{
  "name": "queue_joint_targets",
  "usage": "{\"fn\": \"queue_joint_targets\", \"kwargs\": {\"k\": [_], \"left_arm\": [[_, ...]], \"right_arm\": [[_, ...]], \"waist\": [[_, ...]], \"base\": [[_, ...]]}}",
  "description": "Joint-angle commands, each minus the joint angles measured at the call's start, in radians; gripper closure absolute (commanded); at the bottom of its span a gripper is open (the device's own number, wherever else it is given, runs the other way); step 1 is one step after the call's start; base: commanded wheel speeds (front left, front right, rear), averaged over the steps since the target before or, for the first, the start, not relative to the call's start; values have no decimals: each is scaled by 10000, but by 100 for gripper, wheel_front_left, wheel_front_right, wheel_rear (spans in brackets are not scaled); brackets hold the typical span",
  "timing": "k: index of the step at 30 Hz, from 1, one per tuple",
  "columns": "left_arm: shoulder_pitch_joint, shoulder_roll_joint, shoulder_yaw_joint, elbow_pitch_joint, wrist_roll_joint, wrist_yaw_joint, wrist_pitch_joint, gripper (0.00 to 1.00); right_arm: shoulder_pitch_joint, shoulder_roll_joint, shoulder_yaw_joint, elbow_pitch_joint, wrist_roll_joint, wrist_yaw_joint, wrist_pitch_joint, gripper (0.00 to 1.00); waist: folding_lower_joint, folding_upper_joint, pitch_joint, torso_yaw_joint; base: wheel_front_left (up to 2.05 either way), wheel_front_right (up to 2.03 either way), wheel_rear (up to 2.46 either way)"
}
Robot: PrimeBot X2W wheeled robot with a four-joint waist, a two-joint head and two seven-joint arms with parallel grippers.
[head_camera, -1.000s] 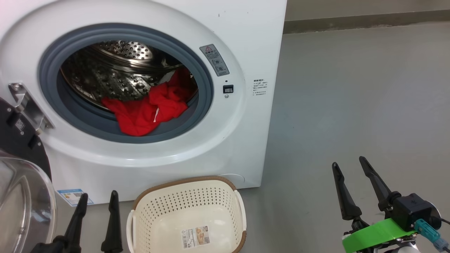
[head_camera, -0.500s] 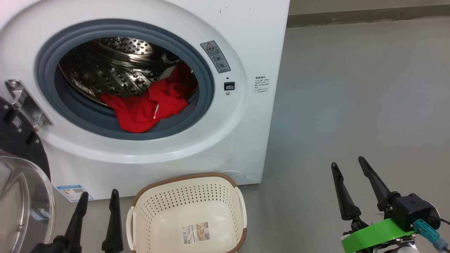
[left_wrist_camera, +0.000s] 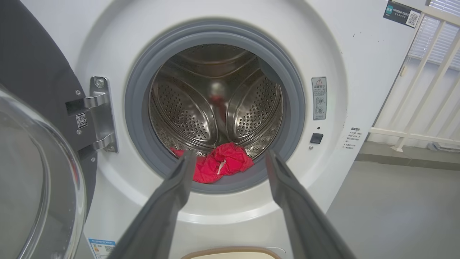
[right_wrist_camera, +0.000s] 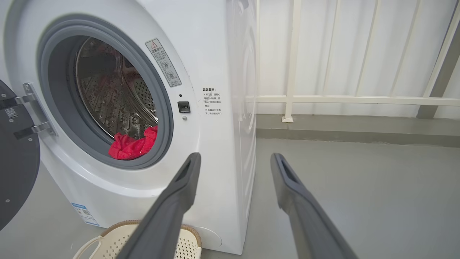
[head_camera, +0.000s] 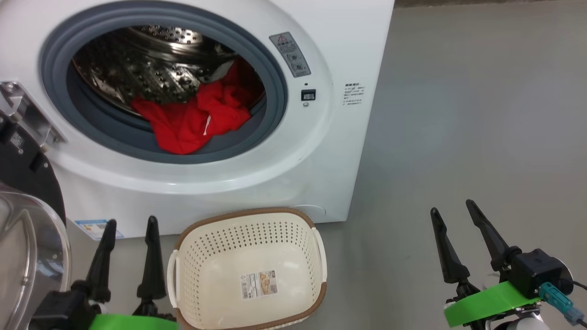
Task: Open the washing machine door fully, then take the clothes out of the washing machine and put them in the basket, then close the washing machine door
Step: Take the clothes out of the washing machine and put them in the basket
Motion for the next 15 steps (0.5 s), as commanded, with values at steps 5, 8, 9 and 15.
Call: {"fn": "queue_joint_targets", "kwargs": {"k": [5, 8, 9, 15], "left_arm": [[-1052, 93, 82, -122, 289, 232, -103, 0], [-1358, 65, 27, 38, 259, 239, -142, 0], [-1463, 55, 11, 92, 220, 213, -157, 0], [-2303, 130, 57, 566, 79, 106, -228, 0]], "right_arm": [[-623, -43, 235, -341, -165, 60, -118, 0], [-725, -43, 245, -374, -206, 60, -118, 0], [-763, -43, 257, -376, -221, 60, -118, 0], [-937, -43, 282, -427, -301, 60, -118, 0]], "waist": [[0, 0, 685, 224], [0, 0, 901, 256], [0, 0, 973, 259], [0, 0, 1443, 275]], "base": [[0, 0, 0], [0, 0, 0], [0, 0, 0], [0, 0, 0]]}}
